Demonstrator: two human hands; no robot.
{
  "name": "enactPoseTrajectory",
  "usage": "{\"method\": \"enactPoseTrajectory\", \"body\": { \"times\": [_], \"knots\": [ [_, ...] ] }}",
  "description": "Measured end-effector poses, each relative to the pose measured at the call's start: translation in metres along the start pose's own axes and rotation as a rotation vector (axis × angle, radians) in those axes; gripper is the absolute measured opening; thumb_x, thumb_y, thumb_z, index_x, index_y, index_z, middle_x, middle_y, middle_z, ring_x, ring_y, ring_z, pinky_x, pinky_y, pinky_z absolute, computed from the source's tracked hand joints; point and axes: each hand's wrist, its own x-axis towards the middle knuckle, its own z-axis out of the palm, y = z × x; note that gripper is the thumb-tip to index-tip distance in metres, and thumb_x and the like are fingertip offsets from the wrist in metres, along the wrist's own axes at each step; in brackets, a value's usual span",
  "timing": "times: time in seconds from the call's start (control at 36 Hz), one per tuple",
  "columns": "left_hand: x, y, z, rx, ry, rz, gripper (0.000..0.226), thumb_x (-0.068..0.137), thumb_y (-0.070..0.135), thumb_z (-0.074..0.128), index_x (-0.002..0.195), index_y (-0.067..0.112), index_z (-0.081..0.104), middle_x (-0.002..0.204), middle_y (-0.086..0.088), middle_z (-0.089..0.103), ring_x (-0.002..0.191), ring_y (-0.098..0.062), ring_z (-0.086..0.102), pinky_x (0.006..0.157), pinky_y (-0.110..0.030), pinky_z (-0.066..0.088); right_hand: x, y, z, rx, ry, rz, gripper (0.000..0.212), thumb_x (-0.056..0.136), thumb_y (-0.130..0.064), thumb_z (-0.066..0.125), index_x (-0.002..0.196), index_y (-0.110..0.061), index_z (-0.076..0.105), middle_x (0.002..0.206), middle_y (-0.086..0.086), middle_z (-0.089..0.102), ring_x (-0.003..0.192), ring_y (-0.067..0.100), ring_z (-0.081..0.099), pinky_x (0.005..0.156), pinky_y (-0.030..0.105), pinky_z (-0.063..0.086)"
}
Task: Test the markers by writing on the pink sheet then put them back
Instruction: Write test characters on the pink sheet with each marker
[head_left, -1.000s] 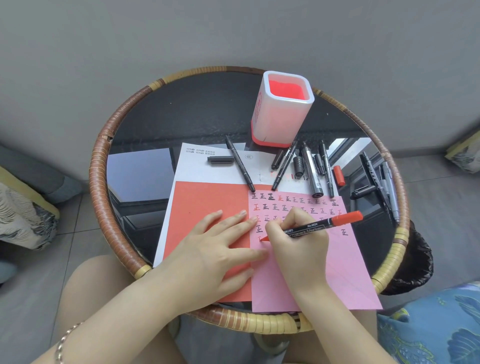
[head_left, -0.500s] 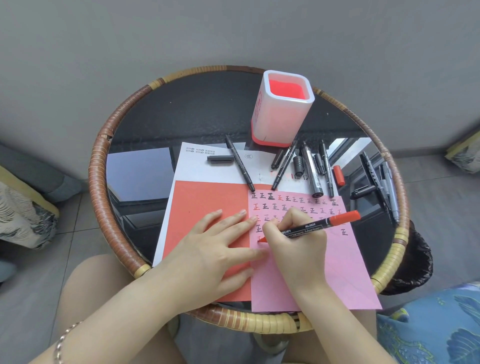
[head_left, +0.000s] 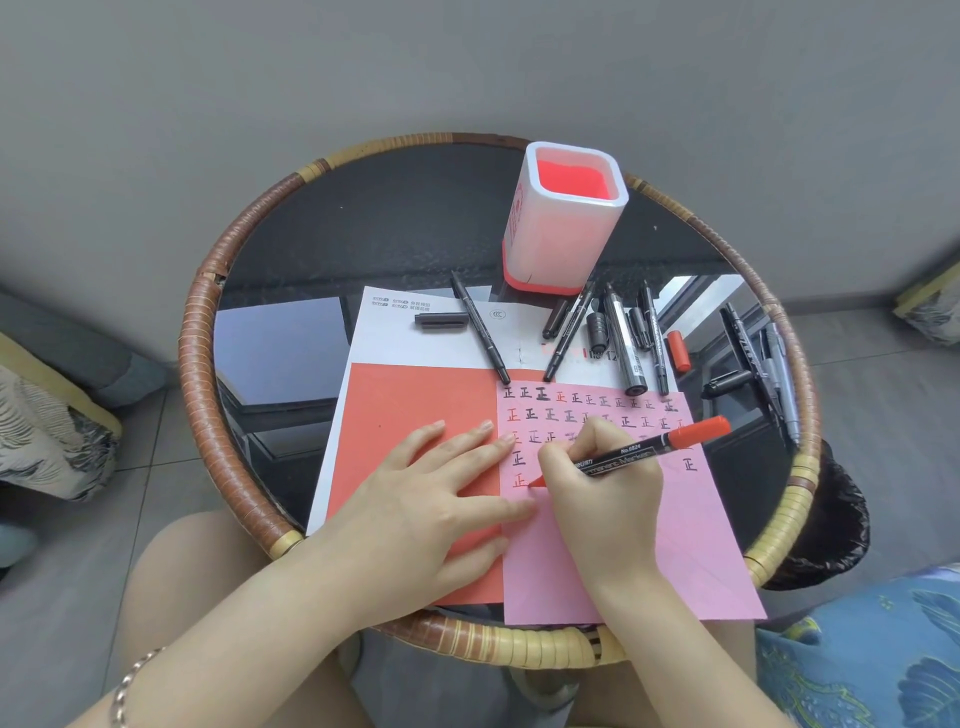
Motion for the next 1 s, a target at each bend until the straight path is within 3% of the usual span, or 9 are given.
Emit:
{"method": "enactPoseTrajectory", "body": {
  "times": [0.19, 0.36, 0.53, 0.67, 0.78, 0.83, 0.89, 0.94, 1.0],
  "knots": [
    [0.002, 0.004, 0.0, 0.016, 0.024, -0.023, 0.03, 0.086, 0.047, 0.04, 0.104, 0.042, 0.064, 0.131, -0.004, 0.056, 0.129, -0.023, 0.044, 0.111, -0.038, 0.022, 0.004, -0.001, -0.003, 0.12, 0.106, 0.121, 0.037, 0.073, 0.001, 0.063, 0.049, -0.014, 0.039, 0.04, -0.009, 0.043, 0.041, 0.003, 0.038, 0.047, 0.011, 0.032],
    [0.011, 0.012, 0.004, -0.02, 0.061, -0.048, 0.027, 0.085, 0.047, 0.042, 0.082, 0.031, 0.064, 0.125, -0.01, 0.059, 0.128, -0.031, 0.044, 0.108, -0.033, 0.02, 0.005, -0.004, -0.006, 0.312, 0.138, 0.207, 0.028, 0.082, -0.014, 0.065, 0.062, -0.016, 0.045, 0.048, -0.009, 0.052, 0.043, 0.0, 0.047, 0.049, 0.013, 0.038],
    [0.012, 0.013, 0.006, 0.106, 0.058, -0.007, 0.031, 0.088, 0.046, 0.037, 0.108, 0.04, 0.06, 0.13, -0.015, 0.056, 0.125, -0.035, 0.047, 0.104, -0.048, 0.027, 0.016, -0.004, -0.032, 0.3, 0.058, 0.156, 0.007, 0.087, -0.022, 0.059, 0.08, -0.024, 0.059, 0.072, 0.0, 0.063, 0.061, 0.003, 0.056, 0.058, 0.013, 0.045],
    [0.013, 0.013, 0.008, 0.145, 0.065, -0.015, 0.036, 0.092, 0.047, 0.03, 0.12, 0.046, 0.053, 0.138, -0.01, 0.049, 0.13, -0.034, 0.041, 0.108, -0.037, 0.016, 0.043, 0.007, -0.077, -0.137, -0.108, -0.1, 0.024, 0.085, -0.034, 0.041, 0.104, -0.029, 0.054, 0.098, -0.004, 0.064, 0.088, 0.007, 0.061, 0.076, 0.013, 0.046],
    [0.014, 0.011, 0.01, 0.164, 0.048, -0.023, 0.041, 0.096, 0.05, 0.016, 0.124, 0.048, 0.046, 0.141, -0.007, 0.045, 0.133, -0.031, 0.035, 0.109, -0.037, 0.012, 0.075, 0.012, -0.109, -0.551, -0.138, -0.363, 0.009, 0.087, -0.012, 0.055, 0.093, -0.005, 0.053, 0.082, 0.005, 0.057, 0.069, 0.014, 0.051, 0.069, 0.006, 0.036],
    [0.014, 0.011, 0.01, 0.163, 0.044, -0.031, 0.041, 0.096, 0.051, 0.015, 0.124, 0.049, 0.045, 0.142, -0.006, 0.044, 0.134, -0.029, 0.033, 0.11, -0.034, 0.008, 0.092, 0.02, -0.12, -0.757, -0.169, -0.473, 0.009, 0.082, -0.001, 0.062, 0.091, -0.001, 0.059, 0.081, 0.013, 0.062, 0.072, 0.027, 0.056, 0.074, 0.023, 0.042],
    [0.014, 0.012, 0.01, 0.143, 0.043, -0.037, 0.042, 0.096, 0.052, 0.014, 0.124, 0.049, 0.045, 0.142, -0.006, 0.044, 0.134, -0.029, 0.033, 0.11, -0.032, 0.007, 0.107, 0.031, -0.126, -0.927, -0.22, -0.504, 0.027, 0.071, 0.008, 0.066, 0.095, -0.002, 0.062, 0.087, 0.018, 0.065, 0.08, 0.038, 0.06, 0.074, 0.042, 0.046],
    [0.015, 0.012, 0.01, 0.126, 0.044, -0.043, 0.042, 0.096, 0.052, 0.014, 0.123, 0.048, 0.045, 0.141, -0.006, 0.045, 0.133, -0.029, 0.034, 0.11, -0.031, 0.007, 0.119, 0.039, -0.126, -1.022, -0.245, -0.487, 0.043, 0.061, 0.019, 0.064, 0.099, -0.002, 0.065, 0.091, 0.019, 0.067, 0.085, 0.041, 0.061, 0.074, 0.046, 0.047],
    [0.015, 0.012, 0.009, 0.118, 0.04, -0.047, 0.042, 0.095, 0.052, 0.015, 0.123, 0.048, 0.046, 0.141, -0.005, 0.045, 0.133, -0.028, 0.034, 0.11, -0.031, 0.007, 0.126, 0.045, -0.121, -1.069, -0.231, -0.484, 0.039, 0.068, 0.019, 0.06, 0.099, -0.004, 0.067, 0.091, 0.019, 0.068, 0.084, 0.04, 0.061, 0.075, 0.045, 0.048]
  ]
}}
